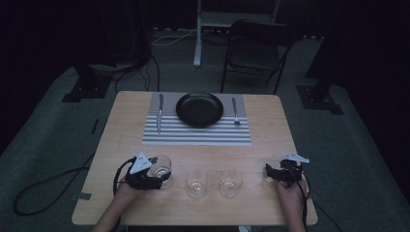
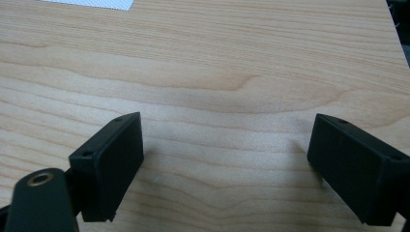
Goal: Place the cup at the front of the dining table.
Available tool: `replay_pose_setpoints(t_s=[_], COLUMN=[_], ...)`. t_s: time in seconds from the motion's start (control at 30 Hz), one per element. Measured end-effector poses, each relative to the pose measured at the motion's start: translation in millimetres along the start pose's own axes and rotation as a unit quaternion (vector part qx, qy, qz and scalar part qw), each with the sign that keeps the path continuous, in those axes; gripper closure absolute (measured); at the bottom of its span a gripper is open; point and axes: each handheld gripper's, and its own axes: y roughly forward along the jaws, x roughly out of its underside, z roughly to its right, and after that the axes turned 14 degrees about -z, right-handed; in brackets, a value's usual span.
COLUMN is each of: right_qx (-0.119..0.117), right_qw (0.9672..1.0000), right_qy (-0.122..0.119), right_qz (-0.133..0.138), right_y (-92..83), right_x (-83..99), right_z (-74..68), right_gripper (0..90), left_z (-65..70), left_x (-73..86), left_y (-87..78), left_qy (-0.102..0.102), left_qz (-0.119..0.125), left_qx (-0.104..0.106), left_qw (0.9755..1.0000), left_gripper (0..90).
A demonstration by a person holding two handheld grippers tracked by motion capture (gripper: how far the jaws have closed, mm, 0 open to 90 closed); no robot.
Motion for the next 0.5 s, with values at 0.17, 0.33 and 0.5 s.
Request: replay_pose_setpoints(t_s=[0.17, 0.33, 0.5], right_qx=[0.0, 0.0, 0.0], right_qw=[1.0, 1.0, 1.0], right_qy=[0.0, -0.001, -0.001], right_qz=[0.001, 0.001, 0.001], right_y=[0.1, 0.1, 0.1], right_x=[0.0, 0.1, 0.0], right_z=[0.0, 0.2, 0.2], right_gripper=[12.3, 12.2, 12.3], left_z=[-3.3, -5.2, -8.7], left_x=[-7.6, -14.3, -21.2], left_y=[3.8, 8.4, 11.6], left_qy=[-0.001, -0.005, -0.016], left_qz=[0.001, 0.001, 0.003], left_qx=[-0.002, -0.009, -0.017], left_qw=[1.0, 0.9999, 0.9997], left_gripper=[20.0, 20.0, 19.9])
